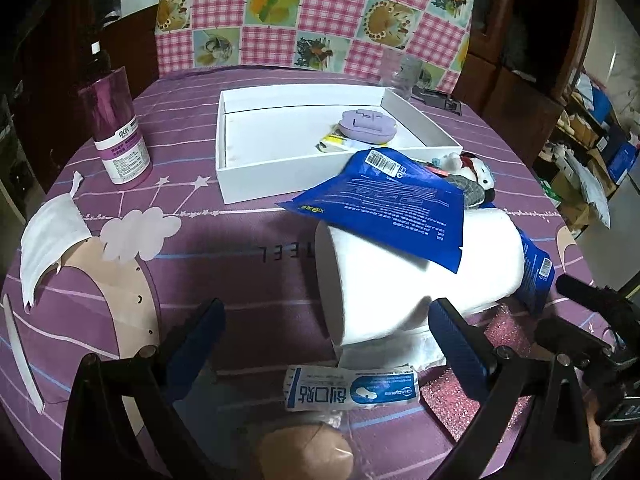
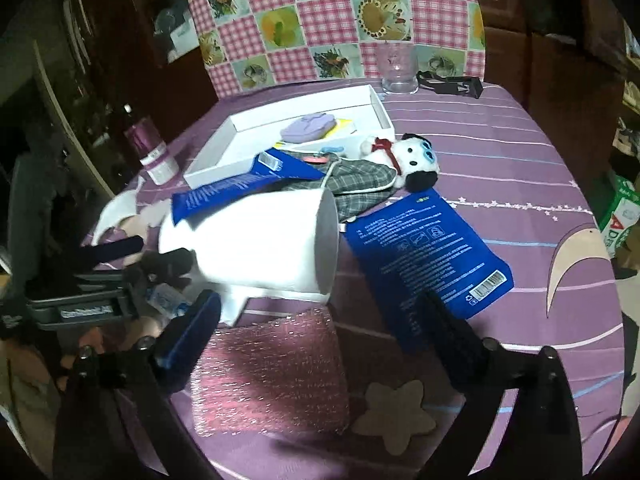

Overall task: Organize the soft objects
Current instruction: 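Grasp the pink glittery sponge with the right tool while the left tool grasps the bagged beige sponge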

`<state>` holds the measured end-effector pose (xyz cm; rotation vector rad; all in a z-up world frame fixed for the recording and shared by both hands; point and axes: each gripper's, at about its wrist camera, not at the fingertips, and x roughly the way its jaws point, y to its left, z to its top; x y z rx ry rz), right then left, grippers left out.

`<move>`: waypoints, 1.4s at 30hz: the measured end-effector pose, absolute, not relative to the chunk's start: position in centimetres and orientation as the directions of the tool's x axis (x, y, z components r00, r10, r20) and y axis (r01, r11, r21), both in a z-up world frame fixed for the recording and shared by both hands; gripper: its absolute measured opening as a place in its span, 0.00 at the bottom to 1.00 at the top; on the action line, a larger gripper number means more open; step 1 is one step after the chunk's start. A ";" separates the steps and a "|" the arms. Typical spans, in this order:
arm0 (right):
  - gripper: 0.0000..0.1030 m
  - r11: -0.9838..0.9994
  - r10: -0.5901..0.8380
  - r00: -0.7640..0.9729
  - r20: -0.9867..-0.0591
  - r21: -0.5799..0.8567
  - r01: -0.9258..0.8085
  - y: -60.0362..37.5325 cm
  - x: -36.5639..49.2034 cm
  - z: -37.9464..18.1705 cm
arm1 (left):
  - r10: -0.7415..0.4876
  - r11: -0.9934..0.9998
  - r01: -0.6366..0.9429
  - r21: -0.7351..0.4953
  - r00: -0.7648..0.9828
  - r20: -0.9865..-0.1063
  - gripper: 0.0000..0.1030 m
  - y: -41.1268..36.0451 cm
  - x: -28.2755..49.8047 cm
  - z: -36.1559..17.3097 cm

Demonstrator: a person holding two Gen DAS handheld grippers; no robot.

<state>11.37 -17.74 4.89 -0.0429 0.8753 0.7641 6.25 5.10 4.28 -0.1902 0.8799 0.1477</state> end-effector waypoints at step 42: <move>0.73 0.580 0.567 0.214 -0.796 0.200 -0.790 -14.2 8.5 2.7 | 0.057 0.968 -0.224 -0.116 0.641 -0.766 1.00 6.4 5.3 5.1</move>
